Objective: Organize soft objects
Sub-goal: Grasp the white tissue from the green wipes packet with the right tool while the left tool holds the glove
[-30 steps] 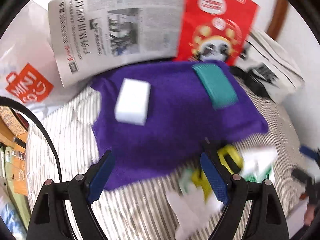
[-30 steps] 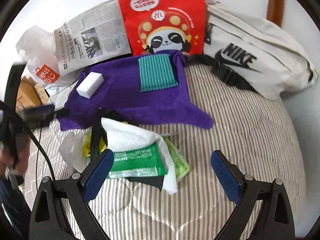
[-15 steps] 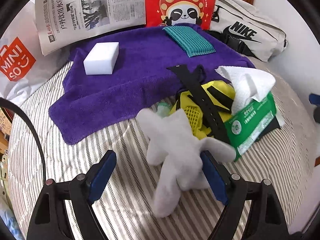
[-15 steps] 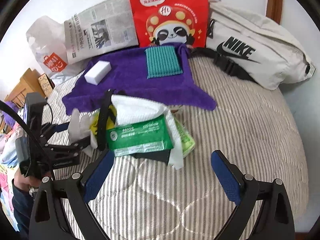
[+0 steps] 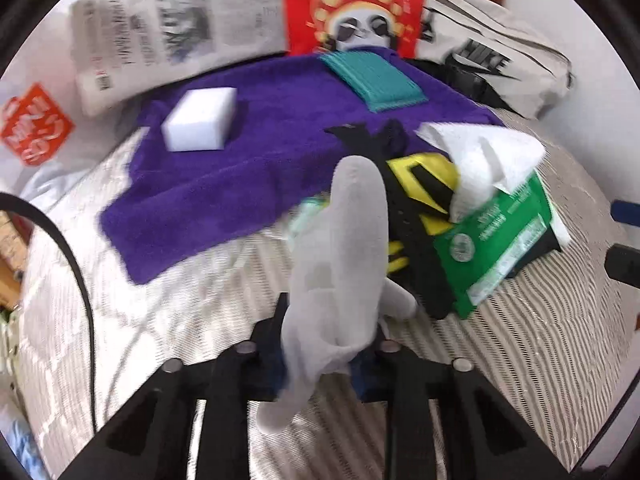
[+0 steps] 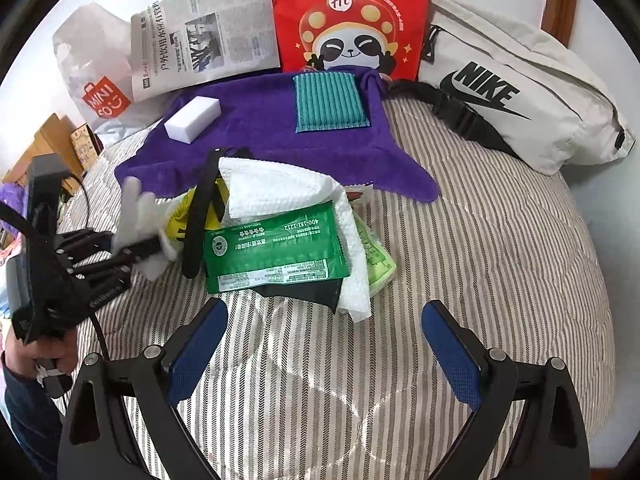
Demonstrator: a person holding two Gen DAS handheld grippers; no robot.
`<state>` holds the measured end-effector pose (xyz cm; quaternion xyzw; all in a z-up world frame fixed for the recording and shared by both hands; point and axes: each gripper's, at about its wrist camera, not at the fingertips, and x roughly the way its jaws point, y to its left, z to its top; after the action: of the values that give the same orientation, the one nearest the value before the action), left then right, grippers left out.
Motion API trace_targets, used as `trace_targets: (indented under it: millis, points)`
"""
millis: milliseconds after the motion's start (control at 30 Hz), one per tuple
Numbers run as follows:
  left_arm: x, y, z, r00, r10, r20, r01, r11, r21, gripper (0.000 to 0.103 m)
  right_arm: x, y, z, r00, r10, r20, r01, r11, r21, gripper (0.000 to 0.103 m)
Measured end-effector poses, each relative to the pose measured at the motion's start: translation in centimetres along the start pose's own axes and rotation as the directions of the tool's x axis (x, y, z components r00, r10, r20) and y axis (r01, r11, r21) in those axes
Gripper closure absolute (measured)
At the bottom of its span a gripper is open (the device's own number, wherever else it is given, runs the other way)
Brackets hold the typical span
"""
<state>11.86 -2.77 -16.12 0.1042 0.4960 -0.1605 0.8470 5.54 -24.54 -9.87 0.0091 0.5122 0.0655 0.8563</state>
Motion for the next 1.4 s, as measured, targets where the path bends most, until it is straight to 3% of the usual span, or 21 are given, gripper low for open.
trace_targets:
  millis: [100, 200, 367, 700, 967, 1100, 1267, 1400]
  points:
    - [-1.1, 1.1, -0.4, 0.999, 0.048, 0.022, -0.047, 0.998, -0.04, 0.083, 0.2, -0.2, 0.1, 1.0, 0.002, 0.003, -0.002, 1.0, -0.001, 0.006]
    - [-1.9, 2.7, -1.0, 0.999, 0.039, 0.021, -0.037, 0.996, -0.08, 0.083, 0.3, -0.2, 0.2, 1.0, 0.003, 0.013, -0.003, 1.0, -0.009, 0.006]
    - [-1.4, 3.5, -2.1, 0.998, 0.059, -0.013, -0.06, 0.994, -0.087, 0.082, 0.7, -0.3, 0.1, 1.0, 0.003, 0.018, -0.002, 1.0, -0.025, 0.006]
    - [-1.5, 3.3, -2.8, 0.995, 0.089, 0.036, -0.086, 0.992, -0.095, 0.079, 1.4, -0.6, 0.3, 0.999, 0.021, 0.024, -0.02, 0.999, -0.039, 0.006]
    - [-1.5, 4.3, -2.9, 0.998, 0.041, 0.042, -0.033, 0.985, -0.171, 0.08, 2.8, -0.8, 2.0, 0.998, 0.038, 0.04, -0.036, 0.998, -0.044, 0.006]
    - [-1.4, 4.0, -2.8, 0.998, 0.049, 0.036, -0.042, 0.985, -0.166, 0.079, 3.8, -0.4, 3.3, 0.997, 0.053, 0.05, -0.051, 0.997, -0.052, 0.006]
    - [-1.4, 3.9, -2.8, 0.998, 0.05, 0.032, -0.044, 0.985, -0.165, 0.079, 5.1, 0.3, 4.7, 0.989, 0.145, 0.041, -0.142, 0.988, -0.058, 0.006]
    - [-1.4, 4.0, -2.8, 0.998, 0.047, 0.033, -0.041, 0.986, -0.159, 0.079, 6.1, 1.6, 6.0, 0.988, 0.141, 0.057, -0.136, 0.987, -0.09, 0.006]
